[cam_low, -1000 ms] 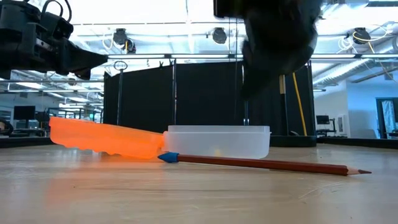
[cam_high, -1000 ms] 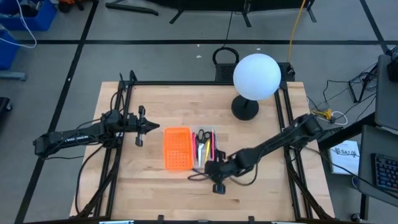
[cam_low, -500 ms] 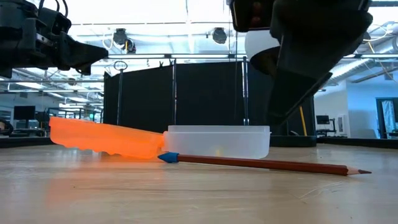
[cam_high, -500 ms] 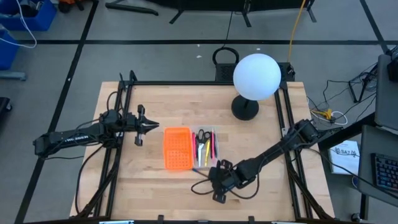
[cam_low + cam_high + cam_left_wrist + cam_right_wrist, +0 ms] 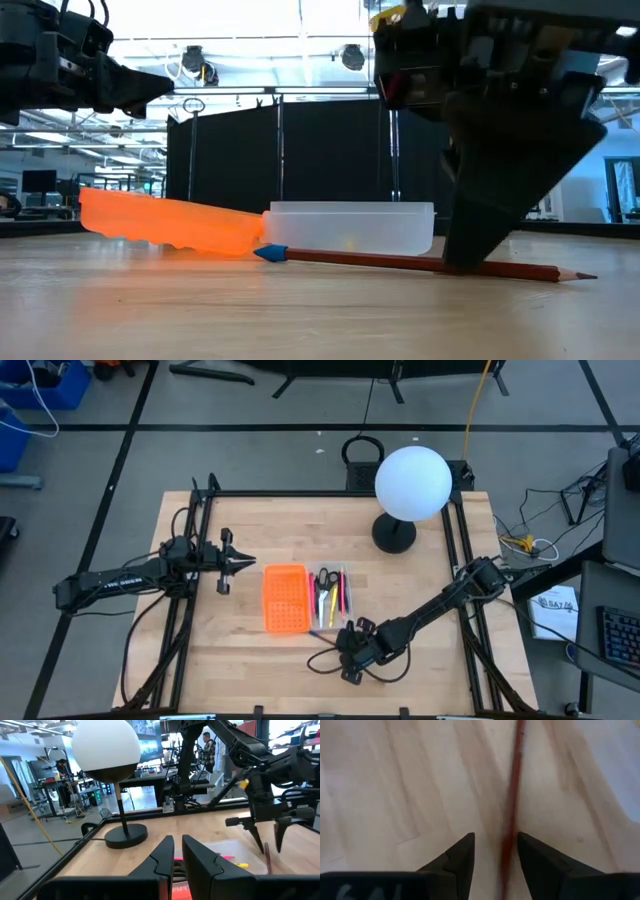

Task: Pick & place school supplies into a supply box
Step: Put the brown pencil into the supply box

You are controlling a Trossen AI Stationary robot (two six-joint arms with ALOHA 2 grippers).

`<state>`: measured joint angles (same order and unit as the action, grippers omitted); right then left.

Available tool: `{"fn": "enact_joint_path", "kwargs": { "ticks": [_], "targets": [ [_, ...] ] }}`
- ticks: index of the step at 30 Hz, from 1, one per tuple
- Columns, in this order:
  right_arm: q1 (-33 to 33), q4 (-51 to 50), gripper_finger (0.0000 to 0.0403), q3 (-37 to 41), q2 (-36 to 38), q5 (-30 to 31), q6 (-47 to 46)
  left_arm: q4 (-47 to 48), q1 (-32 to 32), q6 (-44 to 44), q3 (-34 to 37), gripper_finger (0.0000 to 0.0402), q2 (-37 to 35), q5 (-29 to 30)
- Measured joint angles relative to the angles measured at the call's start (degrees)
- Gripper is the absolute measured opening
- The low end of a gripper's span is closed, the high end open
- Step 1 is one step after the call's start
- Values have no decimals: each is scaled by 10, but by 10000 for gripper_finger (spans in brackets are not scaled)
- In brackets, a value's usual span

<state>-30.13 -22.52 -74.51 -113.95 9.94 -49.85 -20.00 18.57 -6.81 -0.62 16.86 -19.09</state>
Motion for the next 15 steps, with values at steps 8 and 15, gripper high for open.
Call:
{"fn": "enact_joint_path", "kwargs": {
  "ticks": [8, 15],
  "targets": [
    [-1, -5, 140, -2, -26, 6, 89, -3, 0, 0, 0, 47, 0, 2],
    [-18, -42, 94, -1, -28, 9, 173, -5, 0, 1, 0, 47, 0, 2]
  ]
}}
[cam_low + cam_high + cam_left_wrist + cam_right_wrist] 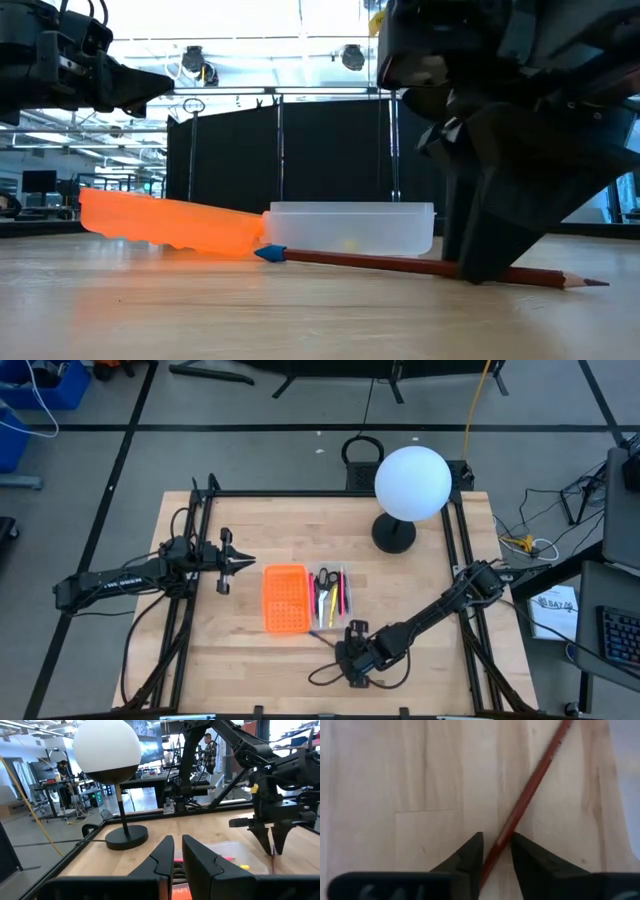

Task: Pick & place school supplies into a supply box
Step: Put the brown pencil into the supply box

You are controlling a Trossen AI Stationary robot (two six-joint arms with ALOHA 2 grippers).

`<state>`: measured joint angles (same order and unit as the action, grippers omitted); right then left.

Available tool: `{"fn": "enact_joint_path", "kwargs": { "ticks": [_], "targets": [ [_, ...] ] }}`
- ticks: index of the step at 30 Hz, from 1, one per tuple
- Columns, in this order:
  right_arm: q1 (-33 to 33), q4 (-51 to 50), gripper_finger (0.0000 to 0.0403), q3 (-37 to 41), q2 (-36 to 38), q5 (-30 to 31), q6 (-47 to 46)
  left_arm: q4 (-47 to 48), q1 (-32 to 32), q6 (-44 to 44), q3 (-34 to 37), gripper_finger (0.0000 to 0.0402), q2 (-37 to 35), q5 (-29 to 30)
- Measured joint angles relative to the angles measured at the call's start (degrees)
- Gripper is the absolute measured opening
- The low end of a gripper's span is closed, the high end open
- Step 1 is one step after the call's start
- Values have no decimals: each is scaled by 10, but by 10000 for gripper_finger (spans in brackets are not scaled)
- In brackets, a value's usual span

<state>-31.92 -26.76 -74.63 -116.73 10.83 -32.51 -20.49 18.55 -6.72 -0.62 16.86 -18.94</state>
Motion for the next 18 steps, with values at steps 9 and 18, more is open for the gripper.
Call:
{"fn": "enact_joint_path", "kwargs": {
  "ticks": [9, 18],
  "targets": [
    [-19, -4, 13, 1, -2, 2, 113, 0, 0, 21, 0, 47, 0, 0],
    [-22, -10, 49, 1, -1, 0, 107, 0, 0, 29, 0, 47, 0, 0]
  ]
}}
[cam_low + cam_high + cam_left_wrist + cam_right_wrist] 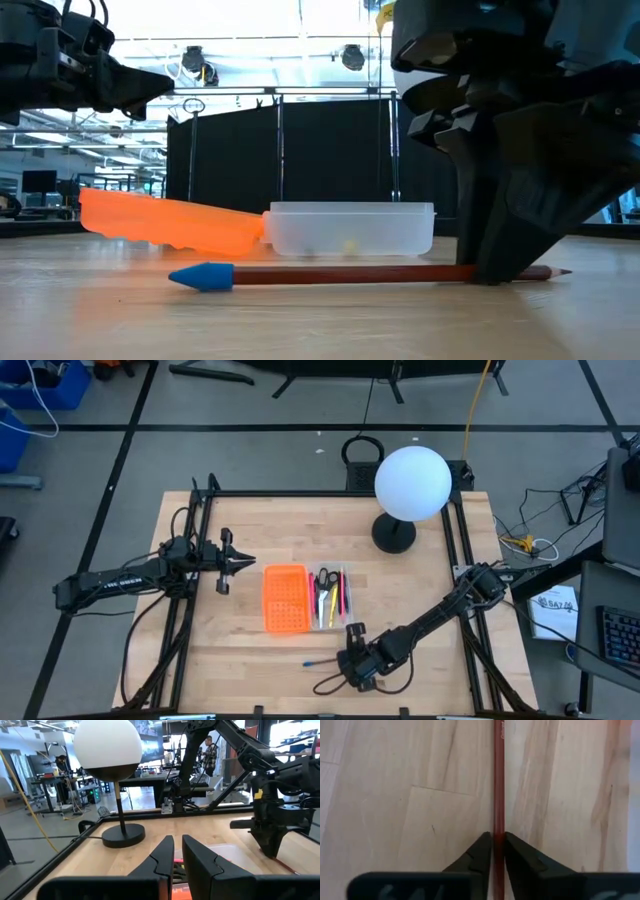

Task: Pick & place school supplies into a supply box
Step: Put the brown pencil into the supply box

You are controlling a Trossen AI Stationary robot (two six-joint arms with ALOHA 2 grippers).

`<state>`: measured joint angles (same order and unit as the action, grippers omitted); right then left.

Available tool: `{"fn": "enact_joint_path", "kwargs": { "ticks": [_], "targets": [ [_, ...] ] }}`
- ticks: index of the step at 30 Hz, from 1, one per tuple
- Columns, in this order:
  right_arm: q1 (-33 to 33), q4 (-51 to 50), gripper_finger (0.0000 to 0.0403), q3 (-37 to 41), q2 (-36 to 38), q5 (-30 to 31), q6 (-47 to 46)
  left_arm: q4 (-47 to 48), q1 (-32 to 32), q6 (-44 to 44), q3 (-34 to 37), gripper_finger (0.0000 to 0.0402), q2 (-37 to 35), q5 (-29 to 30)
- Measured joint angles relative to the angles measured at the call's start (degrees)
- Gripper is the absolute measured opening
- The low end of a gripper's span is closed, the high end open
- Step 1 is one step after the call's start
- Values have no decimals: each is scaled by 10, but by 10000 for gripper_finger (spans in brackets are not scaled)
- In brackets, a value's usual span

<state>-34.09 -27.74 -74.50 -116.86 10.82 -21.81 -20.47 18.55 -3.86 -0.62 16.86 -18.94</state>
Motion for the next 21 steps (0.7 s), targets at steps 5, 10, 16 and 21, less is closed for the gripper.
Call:
{"fn": "enact_joint_path", "kwargs": {
  "ticks": [5, 10, 16, 21],
  "targets": [
    [0, 13, 79, 0, 0, 0, -2, 0, 0, 2, 0, 47, 0, 0],
    [0, 29, 93, 0, 1, 0, 0, 1, 0, 4, 0, 47, 0, -4],
    [0, 39, 92, 0, 1, 0, -1, 1, 0, 4, 0, 47, 0, -5],
    [1, 49, 78, 0, 1, -13, 2, 1, 0, 4, 0, 47, 0, -5]
  ]
}}
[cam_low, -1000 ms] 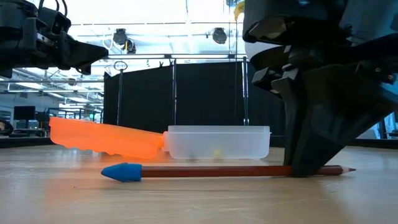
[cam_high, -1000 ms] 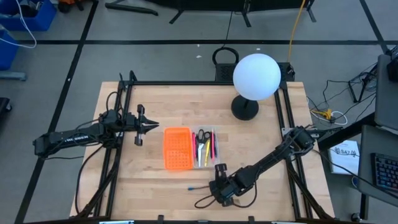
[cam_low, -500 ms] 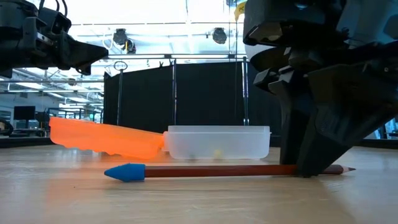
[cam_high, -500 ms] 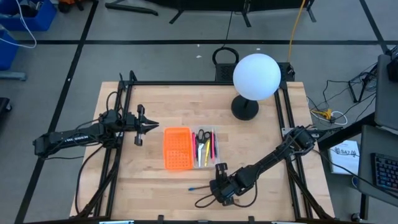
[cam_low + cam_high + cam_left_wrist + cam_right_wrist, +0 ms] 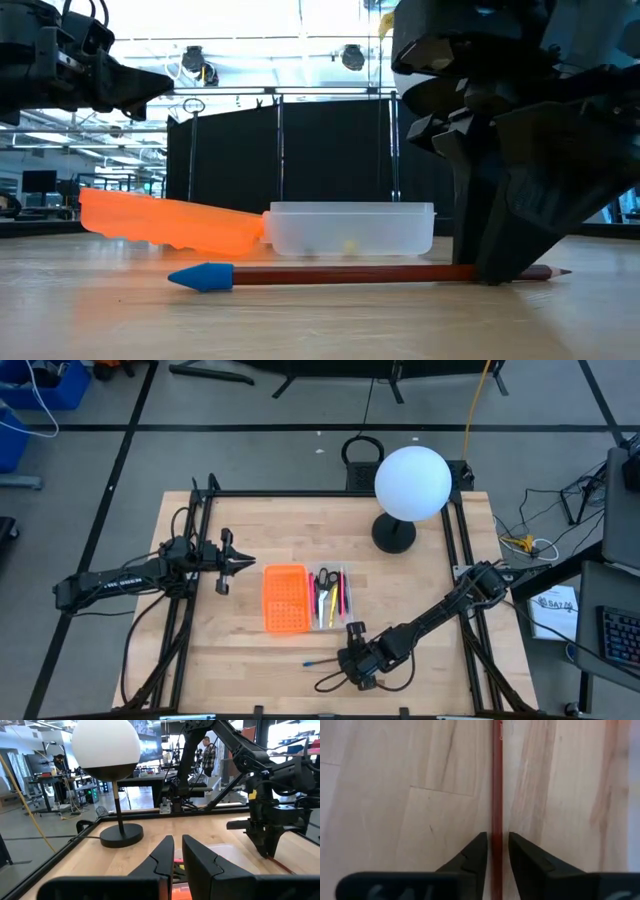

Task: Pick & place school supplies into a supply box
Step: Put the brown pencil into the supply box

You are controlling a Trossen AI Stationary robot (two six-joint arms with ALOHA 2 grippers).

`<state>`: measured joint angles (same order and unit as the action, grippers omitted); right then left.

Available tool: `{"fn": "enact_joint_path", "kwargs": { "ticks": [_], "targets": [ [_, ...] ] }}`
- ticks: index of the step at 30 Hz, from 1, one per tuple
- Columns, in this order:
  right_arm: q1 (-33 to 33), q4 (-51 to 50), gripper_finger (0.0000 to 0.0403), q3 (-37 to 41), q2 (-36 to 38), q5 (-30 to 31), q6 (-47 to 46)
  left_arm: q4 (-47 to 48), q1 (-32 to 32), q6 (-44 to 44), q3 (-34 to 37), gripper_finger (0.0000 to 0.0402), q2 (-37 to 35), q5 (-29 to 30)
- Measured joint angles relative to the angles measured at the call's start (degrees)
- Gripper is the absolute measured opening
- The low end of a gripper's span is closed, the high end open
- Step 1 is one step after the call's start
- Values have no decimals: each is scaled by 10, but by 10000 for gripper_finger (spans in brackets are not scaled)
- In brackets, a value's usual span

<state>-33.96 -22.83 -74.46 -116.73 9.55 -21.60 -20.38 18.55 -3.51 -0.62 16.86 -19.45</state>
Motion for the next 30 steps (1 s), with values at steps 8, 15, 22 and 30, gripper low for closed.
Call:
{"fn": "enact_joint_path", "kwargs": {
  "ticks": [8, 15, 22, 30],
  "targets": [
    [18, 5, 12, 0, 0, -36, -47, 0, 0, -3, 0, 47, 0, 0],
    [23, 38, 7, 2, 20, -31, -60, 0, 0, -3, 0, 47, 0, -1],
    [21, 50, 8, 2, 59, 12, -62, 0, 0, -3, 0, 47, 0, -1],
    [35, 89, 8, 2, 70, 71, -168, 0, 0, -2, 0, 47, 0, -1]
  ]
}}
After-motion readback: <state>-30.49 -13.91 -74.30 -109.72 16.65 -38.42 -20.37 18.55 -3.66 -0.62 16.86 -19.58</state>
